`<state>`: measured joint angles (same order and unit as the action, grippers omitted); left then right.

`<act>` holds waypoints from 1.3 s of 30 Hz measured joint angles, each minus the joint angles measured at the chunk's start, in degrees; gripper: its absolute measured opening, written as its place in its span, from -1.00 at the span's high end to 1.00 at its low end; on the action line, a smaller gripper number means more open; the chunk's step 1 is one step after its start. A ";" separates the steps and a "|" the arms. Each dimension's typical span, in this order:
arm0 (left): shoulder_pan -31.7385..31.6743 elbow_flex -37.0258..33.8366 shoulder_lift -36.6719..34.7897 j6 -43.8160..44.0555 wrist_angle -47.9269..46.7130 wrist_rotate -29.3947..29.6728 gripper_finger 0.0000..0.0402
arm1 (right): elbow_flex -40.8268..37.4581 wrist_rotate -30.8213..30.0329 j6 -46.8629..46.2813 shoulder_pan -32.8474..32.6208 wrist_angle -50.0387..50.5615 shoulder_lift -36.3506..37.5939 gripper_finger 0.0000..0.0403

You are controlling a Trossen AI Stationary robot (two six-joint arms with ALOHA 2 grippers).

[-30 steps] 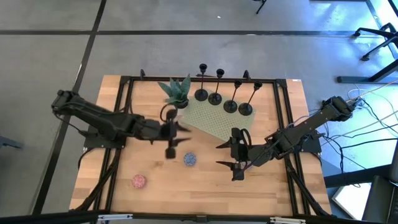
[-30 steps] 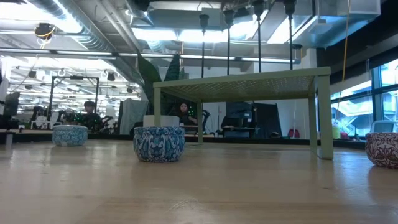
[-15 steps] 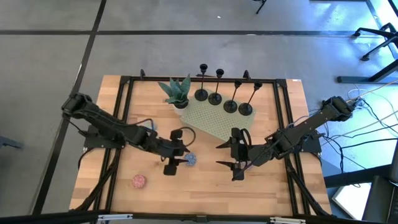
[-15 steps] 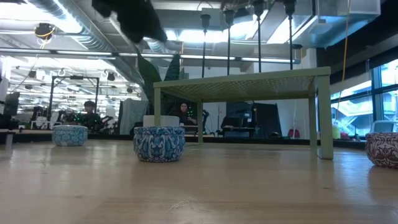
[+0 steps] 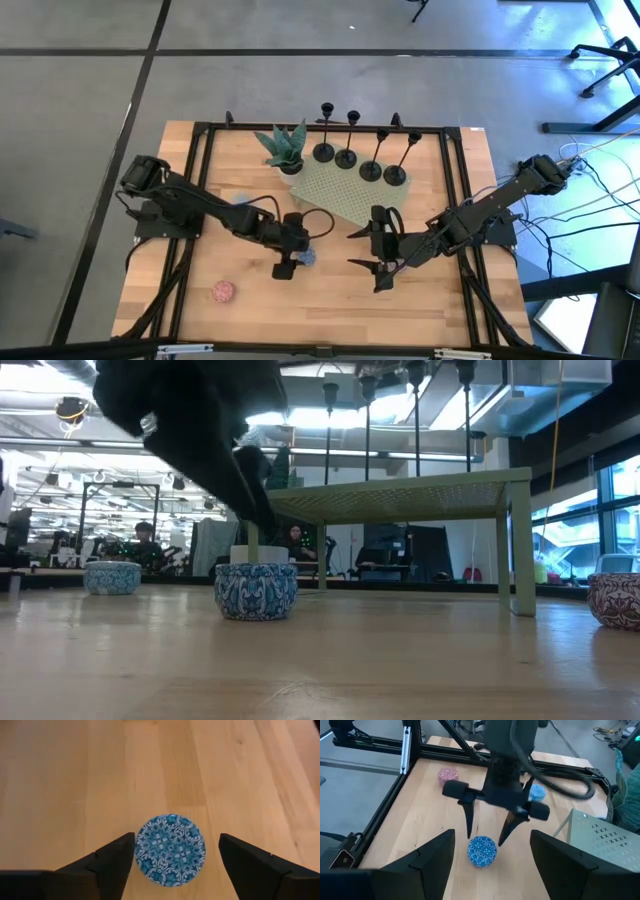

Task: Stock candles and holders on shelf
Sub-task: Put the blue scented candle on the shelf

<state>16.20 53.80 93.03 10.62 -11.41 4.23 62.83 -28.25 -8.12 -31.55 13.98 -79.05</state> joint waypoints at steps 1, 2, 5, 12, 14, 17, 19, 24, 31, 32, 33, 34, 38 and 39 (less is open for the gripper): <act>-0.26 0.00 0.55 -0.60 0.10 -0.30 -0.46 | 0.00 0.00 0.02 0.00 0.00 0.00 -0.31; -0.44 0.00 1.06 -1.27 0.05 -0.35 -0.48 | 0.00 0.00 0.02 0.00 -0.01 0.00 -0.31; -1.15 0.00 2.79 -1.95 -0.05 0.21 -0.51 | 0.00 0.00 0.02 0.00 0.00 0.00 -0.31; -2.03 0.11 5.68 -1.94 1.13 -3.12 -0.54 | 0.00 0.00 0.02 0.00 -0.02 0.00 -0.31; -2.07 0.04 6.38 -2.33 1.19 -3.02 -0.54 | 0.00 0.00 0.02 0.00 -0.02 0.00 -0.31; -2.09 0.02 6.64 -2.77 2.27 -2.89 -0.54 | 0.00 0.00 0.02 0.00 0.00 0.00 -0.31; -2.07 0.04 6.59 -3.33 2.22 -2.81 -0.54 | 0.00 0.00 0.02 0.00 0.00 0.00 -0.31; -2.07 0.74 6.21 -3.85 2.35 -2.34 -0.54 | 0.00 0.00 0.02 0.00 0.10 0.00 -0.31; -2.07 0.94 6.21 -4.38 1.80 -2.61 -0.54 | 0.00 0.00 0.02 0.00 0.15 0.00 -0.31; -2.07 0.94 6.21 -4.38 1.80 -2.61 -0.54 | 0.00 0.02 0.02 0.00 0.14 0.00 -0.31; -2.07 0.94 6.21 -4.36 1.78 -2.61 -0.54 | 0.00 0.01 0.02 0.00 0.15 0.00 -0.31; -2.07 0.94 6.21 -4.35 1.77 -2.63 -0.54 | 0.00 0.02 0.02 0.00 0.15 0.00 -0.31; -1.92 0.94 6.21 -3.94 1.77 -2.67 -0.54 | 0.00 0.17 0.02 0.00 0.15 0.00 -0.31; -1.79 0.94 6.21 -3.92 1.76 -2.67 -0.54 | 0.00 0.17 0.02 0.00 0.15 0.00 -0.31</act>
<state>14.40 54.74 99.24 6.70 -9.65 1.56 62.83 -28.08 -8.10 -31.55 14.13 -79.05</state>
